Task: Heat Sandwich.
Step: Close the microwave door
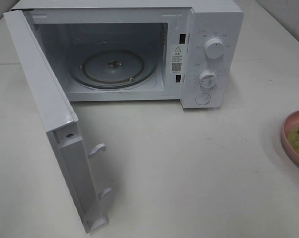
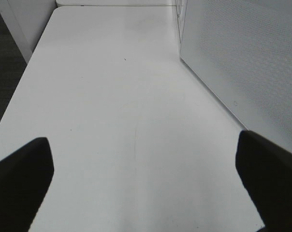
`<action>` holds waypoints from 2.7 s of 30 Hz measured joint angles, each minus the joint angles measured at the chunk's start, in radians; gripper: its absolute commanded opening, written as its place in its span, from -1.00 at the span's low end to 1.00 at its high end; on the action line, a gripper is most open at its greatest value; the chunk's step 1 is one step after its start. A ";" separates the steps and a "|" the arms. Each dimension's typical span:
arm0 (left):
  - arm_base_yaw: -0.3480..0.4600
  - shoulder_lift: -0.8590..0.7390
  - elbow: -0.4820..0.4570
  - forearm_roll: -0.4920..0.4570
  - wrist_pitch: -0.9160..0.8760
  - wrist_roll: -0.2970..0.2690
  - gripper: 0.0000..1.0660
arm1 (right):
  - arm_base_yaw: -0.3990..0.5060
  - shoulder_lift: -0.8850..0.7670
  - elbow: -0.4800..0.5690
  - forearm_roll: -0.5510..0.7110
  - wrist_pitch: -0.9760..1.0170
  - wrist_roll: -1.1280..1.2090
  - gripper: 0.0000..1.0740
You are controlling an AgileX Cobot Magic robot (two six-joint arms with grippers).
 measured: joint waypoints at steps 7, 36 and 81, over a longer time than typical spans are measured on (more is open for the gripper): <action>0.000 0.000 0.000 0.000 0.000 0.000 0.83 | -0.001 -0.160 0.000 0.000 0.089 0.000 0.42; 0.000 0.000 0.000 0.000 0.000 0.000 0.83 | -0.126 -0.703 0.151 0.026 0.083 0.000 0.42; 0.000 0.000 0.000 0.000 0.000 0.000 0.83 | -0.126 -0.703 0.151 0.026 0.083 -0.005 0.42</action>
